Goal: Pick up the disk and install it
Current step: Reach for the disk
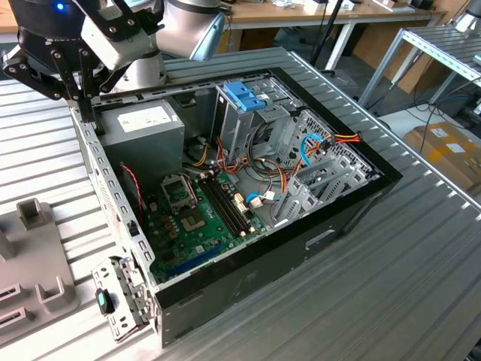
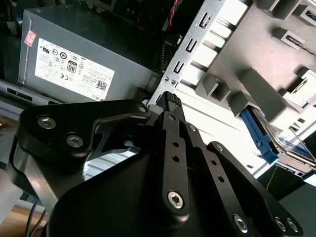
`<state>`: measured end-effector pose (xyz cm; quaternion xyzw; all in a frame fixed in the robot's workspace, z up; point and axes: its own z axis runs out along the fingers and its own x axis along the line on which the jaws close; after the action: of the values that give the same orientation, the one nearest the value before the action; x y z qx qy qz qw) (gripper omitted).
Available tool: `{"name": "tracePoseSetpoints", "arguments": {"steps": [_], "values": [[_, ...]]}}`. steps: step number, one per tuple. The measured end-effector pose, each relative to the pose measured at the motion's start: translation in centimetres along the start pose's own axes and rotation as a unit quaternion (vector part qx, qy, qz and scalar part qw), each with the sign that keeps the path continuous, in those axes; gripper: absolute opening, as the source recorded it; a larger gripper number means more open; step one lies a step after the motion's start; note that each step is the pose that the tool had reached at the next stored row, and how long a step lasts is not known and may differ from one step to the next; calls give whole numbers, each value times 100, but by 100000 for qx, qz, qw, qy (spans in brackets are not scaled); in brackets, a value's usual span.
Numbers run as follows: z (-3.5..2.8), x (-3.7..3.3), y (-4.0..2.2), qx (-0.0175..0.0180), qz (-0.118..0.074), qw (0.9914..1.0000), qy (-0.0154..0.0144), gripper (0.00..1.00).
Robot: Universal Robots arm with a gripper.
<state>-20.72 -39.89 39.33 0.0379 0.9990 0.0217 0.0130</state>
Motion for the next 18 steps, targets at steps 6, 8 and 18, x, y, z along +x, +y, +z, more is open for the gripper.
{"name": "tracePoseSetpoints", "arguments": {"steps": [6, 8, 18], "values": [[-2, 97, -7, 2, -5, 100000, -2, 11], [-4, 157, -12, 0, 3, 100000, -2, 11], [-10, 389, -29, -2, -8, 100000, -2, 11]]}}
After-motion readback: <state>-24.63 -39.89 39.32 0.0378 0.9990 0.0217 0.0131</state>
